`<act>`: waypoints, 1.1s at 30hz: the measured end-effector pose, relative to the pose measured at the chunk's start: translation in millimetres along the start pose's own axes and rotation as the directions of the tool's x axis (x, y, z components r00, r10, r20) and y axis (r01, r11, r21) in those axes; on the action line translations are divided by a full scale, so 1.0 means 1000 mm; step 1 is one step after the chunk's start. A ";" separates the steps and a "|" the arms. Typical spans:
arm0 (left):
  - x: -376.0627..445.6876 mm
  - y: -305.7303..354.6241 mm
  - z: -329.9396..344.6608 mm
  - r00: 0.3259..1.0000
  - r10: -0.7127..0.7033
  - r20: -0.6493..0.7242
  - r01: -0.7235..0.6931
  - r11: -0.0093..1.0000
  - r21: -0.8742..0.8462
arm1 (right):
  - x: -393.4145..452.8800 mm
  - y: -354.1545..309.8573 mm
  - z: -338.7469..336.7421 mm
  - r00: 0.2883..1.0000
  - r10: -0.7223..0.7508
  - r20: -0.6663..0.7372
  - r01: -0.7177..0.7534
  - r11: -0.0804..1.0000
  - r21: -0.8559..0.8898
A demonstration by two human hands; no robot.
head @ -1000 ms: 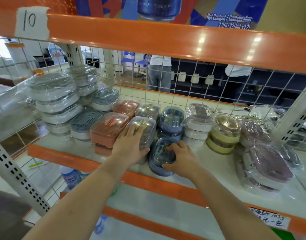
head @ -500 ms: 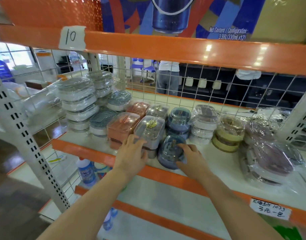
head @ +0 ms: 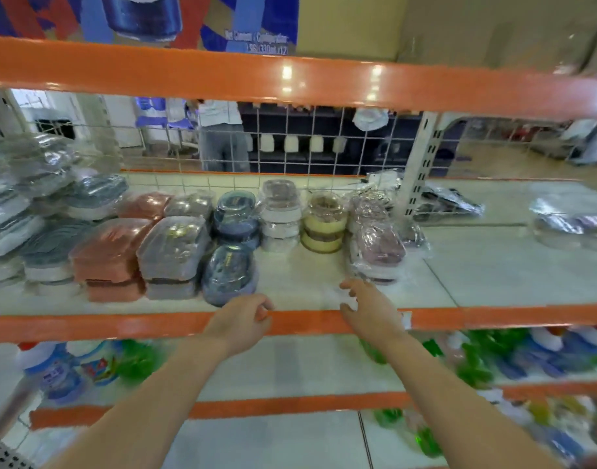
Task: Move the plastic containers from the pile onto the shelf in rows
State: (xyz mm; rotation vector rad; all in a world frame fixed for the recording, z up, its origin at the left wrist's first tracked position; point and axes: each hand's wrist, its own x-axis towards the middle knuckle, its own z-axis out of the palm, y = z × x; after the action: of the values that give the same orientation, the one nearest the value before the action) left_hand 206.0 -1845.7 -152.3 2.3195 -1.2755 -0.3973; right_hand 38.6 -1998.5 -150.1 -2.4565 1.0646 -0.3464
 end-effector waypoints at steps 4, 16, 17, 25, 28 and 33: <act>0.020 0.049 0.031 0.980 0.145 0.133 -0.148 0.989 0.013 | -0.019 0.053 -0.030 0.993 0.121 -0.012 -0.121 0.992 -0.023; 0.065 0.278 0.157 0.856 0.414 0.310 -0.432 0.902 -0.010 | -0.089 0.256 -0.156 0.894 0.415 -0.167 -0.424 0.905 -0.022; 0.067 0.299 0.169 0.849 0.419 0.323 -0.441 0.898 -0.006 | -0.094 0.274 -0.168 0.885 0.429 -0.179 -0.438 0.899 -0.014; 0.078 0.444 0.259 0.846 0.454 0.280 -0.483 0.875 0.040 | -0.143 0.406 -0.248 0.824 0.506 -0.255 -0.529 0.848 -0.027; 0.079 0.485 0.287 0.860 0.443 0.253 -0.470 0.881 0.052 | -0.160 0.441 -0.269 0.800 0.539 -0.264 -0.560 0.829 -0.006; 0.087 0.540 0.320 0.854 0.457 0.248 -0.488 0.869 0.079 | -0.173 0.490 -0.293 0.750 0.598 -0.283 -0.609 0.791 0.057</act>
State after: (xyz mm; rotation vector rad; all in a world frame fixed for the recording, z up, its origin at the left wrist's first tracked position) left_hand -280.4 -2251.3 -145.8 2.0025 -1.9819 -0.4131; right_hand -500.2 -2254.2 -141.6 -1.9642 1.9313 -0.4745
